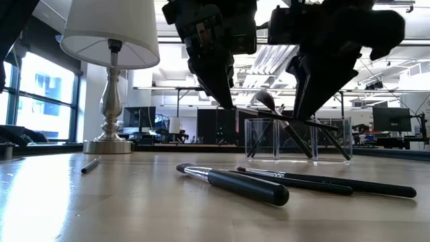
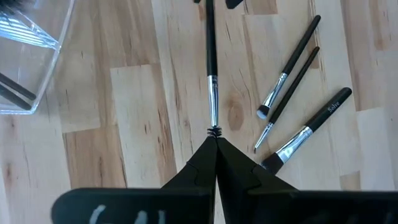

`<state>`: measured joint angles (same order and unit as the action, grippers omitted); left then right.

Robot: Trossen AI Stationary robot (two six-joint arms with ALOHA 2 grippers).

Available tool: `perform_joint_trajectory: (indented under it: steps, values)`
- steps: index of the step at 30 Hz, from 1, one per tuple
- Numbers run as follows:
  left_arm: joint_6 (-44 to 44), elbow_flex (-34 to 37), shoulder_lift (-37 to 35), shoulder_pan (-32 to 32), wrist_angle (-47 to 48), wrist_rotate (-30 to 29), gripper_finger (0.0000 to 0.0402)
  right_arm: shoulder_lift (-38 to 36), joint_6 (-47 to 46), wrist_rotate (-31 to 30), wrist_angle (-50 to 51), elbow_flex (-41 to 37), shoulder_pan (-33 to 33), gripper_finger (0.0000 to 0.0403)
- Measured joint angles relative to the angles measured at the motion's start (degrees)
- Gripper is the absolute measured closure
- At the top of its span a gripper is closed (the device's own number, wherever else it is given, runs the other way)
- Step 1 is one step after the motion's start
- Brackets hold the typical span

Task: Put items in baskets/containers
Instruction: Put the black lash brush into the transparent organizer

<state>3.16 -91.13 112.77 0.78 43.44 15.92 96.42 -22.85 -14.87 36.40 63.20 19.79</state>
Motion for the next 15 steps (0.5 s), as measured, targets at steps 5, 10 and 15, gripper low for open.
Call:
perform_joint_trajectory:
  steps: [5, 10, 15]
  values:
    - [-0.3, 0.0, 0.0, 0.0, 0.0, 0.3, 0.0401, 0.8, -0.6, 1.6, 0.3, -0.3, 0.0, 0.0302]
    - [-0.4, 0.0, 0.0, 0.0, -0.4, 2.4, 0.0401, 2.1, -0.7, 1.8, 0.2, -0.3, 0.0, 0.0302]
    - [-0.4, 0.0, 0.0, 0.0, -0.4, 2.8, 0.0401, 2.4, -1.5, 1.4, 0.0, -0.3, 0.0, 0.0304]
